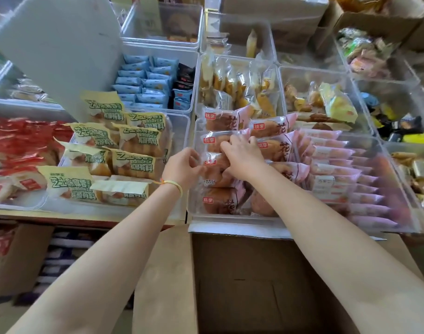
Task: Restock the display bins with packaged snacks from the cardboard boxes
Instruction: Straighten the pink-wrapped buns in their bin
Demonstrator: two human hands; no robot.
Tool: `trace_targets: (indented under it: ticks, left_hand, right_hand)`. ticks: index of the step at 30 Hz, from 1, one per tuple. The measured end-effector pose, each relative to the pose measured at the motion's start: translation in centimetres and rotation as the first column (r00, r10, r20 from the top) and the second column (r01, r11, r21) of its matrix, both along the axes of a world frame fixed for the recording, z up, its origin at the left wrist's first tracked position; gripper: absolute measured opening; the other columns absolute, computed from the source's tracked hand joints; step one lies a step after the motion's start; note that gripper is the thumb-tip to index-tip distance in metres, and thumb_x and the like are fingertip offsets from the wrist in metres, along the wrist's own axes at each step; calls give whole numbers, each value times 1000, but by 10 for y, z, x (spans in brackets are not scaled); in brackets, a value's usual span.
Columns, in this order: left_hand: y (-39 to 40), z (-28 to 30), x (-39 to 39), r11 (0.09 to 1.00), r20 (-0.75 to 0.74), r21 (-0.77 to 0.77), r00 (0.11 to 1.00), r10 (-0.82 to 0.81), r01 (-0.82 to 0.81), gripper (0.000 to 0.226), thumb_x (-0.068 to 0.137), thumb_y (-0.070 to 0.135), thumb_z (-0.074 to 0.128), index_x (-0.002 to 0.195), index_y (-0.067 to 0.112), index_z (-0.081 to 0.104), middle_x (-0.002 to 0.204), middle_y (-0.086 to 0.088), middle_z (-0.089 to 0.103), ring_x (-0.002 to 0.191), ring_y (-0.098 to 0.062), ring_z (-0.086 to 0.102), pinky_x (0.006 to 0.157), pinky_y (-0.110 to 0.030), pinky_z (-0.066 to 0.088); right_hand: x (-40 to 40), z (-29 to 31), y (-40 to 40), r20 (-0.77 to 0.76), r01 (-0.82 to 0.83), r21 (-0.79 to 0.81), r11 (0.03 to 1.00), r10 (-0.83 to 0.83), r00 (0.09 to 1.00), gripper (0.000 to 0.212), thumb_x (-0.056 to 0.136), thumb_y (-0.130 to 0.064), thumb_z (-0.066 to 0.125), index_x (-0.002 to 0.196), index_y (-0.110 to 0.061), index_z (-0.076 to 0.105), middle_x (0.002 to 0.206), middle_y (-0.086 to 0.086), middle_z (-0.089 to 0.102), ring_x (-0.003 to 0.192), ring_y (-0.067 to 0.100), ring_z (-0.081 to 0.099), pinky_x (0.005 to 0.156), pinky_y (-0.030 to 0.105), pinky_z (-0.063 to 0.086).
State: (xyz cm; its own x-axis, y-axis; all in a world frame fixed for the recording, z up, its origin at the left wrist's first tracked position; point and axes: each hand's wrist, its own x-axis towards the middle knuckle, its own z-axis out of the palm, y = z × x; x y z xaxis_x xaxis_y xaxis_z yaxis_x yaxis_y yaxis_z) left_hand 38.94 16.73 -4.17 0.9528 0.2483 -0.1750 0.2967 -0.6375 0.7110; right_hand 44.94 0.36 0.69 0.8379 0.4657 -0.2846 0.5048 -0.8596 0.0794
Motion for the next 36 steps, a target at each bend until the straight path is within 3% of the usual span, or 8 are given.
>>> trace_targets:
  ticks: [3,7,10,13,17,21,27,36]
  left_hand:
    - [1,-3,-7,993,-17,102,998,68,-66,5,87,23,68,84,20,64,80,6,62,85,-23,63,72,-32,51]
    - [-10,8,-20,966,53,259,999,8,-22,20,89,35,62,78,19,66,75,5,64,73,-20,59,62,-29,47]
    - [-18,11,-37,907,-107,392,987,-122,155,30,89,37,56,69,19,69,68,4,63,63,-17,57,53,-22,37]
    - [-23,7,-46,842,-190,465,960,-207,274,28,94,36,51,91,24,75,90,3,69,80,-19,63,64,-25,46]
    - [-26,2,-46,806,-168,490,943,-287,333,29,98,33,48,112,30,74,106,-2,58,104,-23,56,78,-33,48]
    - [-24,-9,-52,709,-155,612,932,-327,351,32,94,35,46,119,31,66,121,-2,52,119,-27,40,92,-39,39]
    - [-24,-17,-61,716,-237,560,908,-345,417,49,92,32,44,141,37,40,156,5,31,143,-24,21,107,-44,22]
    - [-25,-21,-58,710,-277,550,898,-342,440,59,92,33,43,149,31,28,160,1,24,146,-25,18,112,-44,18]
  right_hand:
    - [-4,-2,-1,34,-11,-2,1000,11,999,54,83,-40,76,124,-18,49,131,7,50,126,29,41,105,46,31]
    - [-12,2,-7,58,-31,42,999,29,998,48,86,-38,72,123,-18,50,130,7,50,127,28,42,106,46,30]
    - [-22,4,-14,179,-63,158,986,34,983,35,85,-27,72,111,-12,55,119,11,53,117,31,48,100,45,37]
    - [-33,16,-17,92,-46,320,946,17,996,20,90,-26,69,87,-7,63,93,9,64,90,27,58,85,38,47]
    - [-53,16,-15,-472,35,61,998,-2,882,22,98,-15,56,106,-8,75,103,8,71,88,22,64,80,30,53]
    - [-52,4,-15,-348,-45,-159,986,-14,937,31,93,4,49,118,-5,65,110,12,64,95,30,61,83,37,52]
    - [-55,-8,-15,-160,-181,-352,918,131,978,36,97,-10,53,132,-15,58,134,8,57,124,28,51,101,39,35]
    - [-60,-19,-17,-158,-98,-301,949,52,986,40,97,-8,47,137,-14,46,128,9,62,120,32,57,110,44,31]
